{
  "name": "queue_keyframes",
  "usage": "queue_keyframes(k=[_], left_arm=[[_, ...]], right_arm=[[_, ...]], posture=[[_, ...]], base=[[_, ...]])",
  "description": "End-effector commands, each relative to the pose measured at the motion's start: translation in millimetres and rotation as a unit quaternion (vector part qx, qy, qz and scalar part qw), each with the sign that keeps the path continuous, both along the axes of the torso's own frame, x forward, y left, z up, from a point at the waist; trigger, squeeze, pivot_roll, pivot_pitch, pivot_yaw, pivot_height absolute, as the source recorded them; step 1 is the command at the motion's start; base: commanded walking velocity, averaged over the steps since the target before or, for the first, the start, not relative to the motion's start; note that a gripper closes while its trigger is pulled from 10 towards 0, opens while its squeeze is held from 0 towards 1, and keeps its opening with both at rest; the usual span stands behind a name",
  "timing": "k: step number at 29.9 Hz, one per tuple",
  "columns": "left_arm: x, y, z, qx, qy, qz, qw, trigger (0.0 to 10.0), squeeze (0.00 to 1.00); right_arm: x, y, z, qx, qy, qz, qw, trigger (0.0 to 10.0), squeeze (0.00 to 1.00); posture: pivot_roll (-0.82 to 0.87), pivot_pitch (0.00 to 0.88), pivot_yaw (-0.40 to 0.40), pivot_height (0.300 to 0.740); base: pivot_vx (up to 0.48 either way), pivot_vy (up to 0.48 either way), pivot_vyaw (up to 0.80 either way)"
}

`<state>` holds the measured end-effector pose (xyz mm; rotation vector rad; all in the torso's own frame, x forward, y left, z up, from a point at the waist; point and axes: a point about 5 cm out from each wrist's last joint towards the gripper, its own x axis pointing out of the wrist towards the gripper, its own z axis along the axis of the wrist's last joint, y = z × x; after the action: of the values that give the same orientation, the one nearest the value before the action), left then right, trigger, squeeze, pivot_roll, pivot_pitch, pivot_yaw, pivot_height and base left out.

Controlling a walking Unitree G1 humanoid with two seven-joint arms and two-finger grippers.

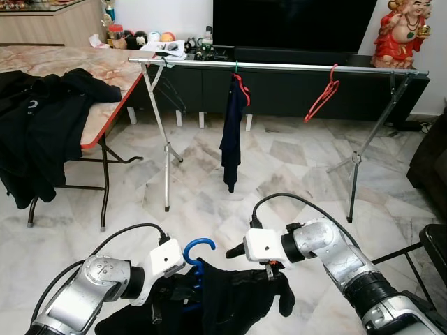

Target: Hang hanger

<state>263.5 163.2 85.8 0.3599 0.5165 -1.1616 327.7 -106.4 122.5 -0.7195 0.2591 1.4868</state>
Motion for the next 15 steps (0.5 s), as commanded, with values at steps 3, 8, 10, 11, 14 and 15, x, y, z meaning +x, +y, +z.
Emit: queue_keyframes(k=[3, 8, 10, 11, 14, 15], left_arm=[[8.7, 2.7, 1, 0.004, -0.026, 0.026, 0.999, 0.0, 0.00], [26.2, 13.4, -12, 0.022, -0.087, 0.138, 0.986, 0.0, 0.00], [32.3, 18.0, -15, 0.036, -0.121, 0.184, 0.975, 3.5, 0.00], [34.6, 22.1, -18, 0.037, -0.125, 0.216, 0.968, 10.0, 0.00], [36.4, 27.3, -20, 0.035, -0.137, 0.254, 0.957, 10.0, 0.00], [36.5, 28.8, -21, 0.030, -0.140, 0.269, 0.953, 10.0, 0.00]], right_arm=[[8.7, -1.0, 16, 0.029, -0.026, -0.027, 0.999, 10.0, 1.00], [27.2, -15.2, 28, 0.153, -0.063, -0.195, 0.967, 10.0, 0.15], [32.7, -28.7, 18, 0.176, -0.059, -0.283, 0.941, 10.0, 0.00], [34.5, -40.9, 6, 0.187, -0.045, -0.355, 0.915, 10.0, 0.00], [28.2, -62.4, -25, 0.192, -0.007, -0.473, 0.860, 10.0, 0.00], [22.4, -72.0, -41, 0.192, 0.017, -0.527, 0.828, 10.0, 0.00]], posture=[[0.08, 0.068, -0.013, 0.740], [0.07, 0.061, 0.003, 0.740], [0.08, 0.058, 0.002, 0.740], [0.07, 0.055, -0.001, 0.740], [0.08, 0.051, -0.003, 0.740], [0.08, 0.050, 0.000, 0.740]], base=[[0.000, 0.000, 0.00], [0.000, 0.000, 0.00], [0.000, 0.000, 0.00], [0.000, 0.000, 0.00], [0.000, 0.000, 0.00], [0.000, 0.000, 0.00]])
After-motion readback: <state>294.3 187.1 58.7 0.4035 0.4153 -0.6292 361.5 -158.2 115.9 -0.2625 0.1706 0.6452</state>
